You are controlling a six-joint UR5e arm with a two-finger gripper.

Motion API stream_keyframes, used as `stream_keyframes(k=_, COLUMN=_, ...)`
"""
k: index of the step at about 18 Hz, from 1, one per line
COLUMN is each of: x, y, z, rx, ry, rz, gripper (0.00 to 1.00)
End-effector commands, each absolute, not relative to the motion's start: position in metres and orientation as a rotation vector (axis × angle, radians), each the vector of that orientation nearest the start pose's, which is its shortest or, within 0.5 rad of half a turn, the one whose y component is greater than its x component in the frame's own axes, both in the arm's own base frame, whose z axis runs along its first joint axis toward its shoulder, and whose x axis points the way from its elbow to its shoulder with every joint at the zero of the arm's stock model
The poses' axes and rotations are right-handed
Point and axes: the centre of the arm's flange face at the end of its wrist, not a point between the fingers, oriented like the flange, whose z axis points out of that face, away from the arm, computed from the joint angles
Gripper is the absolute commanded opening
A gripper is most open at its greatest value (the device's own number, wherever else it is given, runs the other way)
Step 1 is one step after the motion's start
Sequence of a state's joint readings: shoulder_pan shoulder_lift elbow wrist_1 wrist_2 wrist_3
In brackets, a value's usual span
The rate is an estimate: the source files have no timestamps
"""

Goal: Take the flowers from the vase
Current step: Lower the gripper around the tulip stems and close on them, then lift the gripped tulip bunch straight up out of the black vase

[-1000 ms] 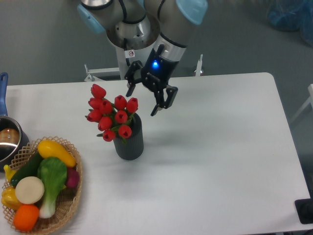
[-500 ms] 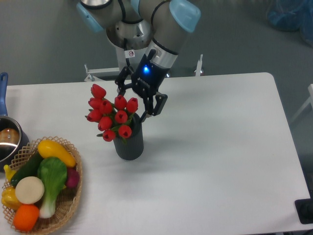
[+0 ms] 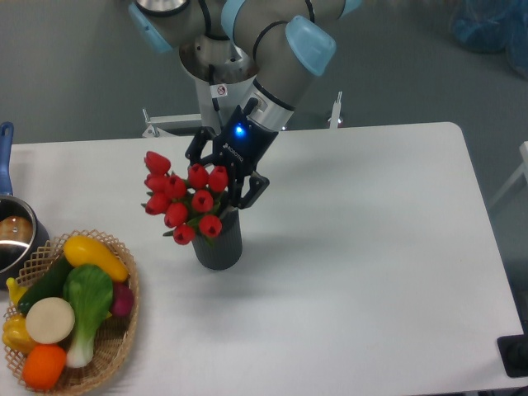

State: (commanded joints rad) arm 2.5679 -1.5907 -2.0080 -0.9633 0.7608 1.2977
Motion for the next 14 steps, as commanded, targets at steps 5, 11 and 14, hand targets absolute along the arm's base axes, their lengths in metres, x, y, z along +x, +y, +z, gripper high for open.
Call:
stream_keyframes(k=5, x=-0.283, y=0.426, z=0.362, rx=-2.297, ry=0.424, rz=-0.247, gripper=0.04)
stream_keyframes(k=11, x=-0.276, y=0.418, z=0.385, rx=-2.268, ry=0.418, rz=-0.218, gripper=0.02)
stream_keyframes(k=14, x=-0.263, y=0.41, z=0.403, rx=-2.254, ry=0.406, rz=-0.24, gripper=0.02)
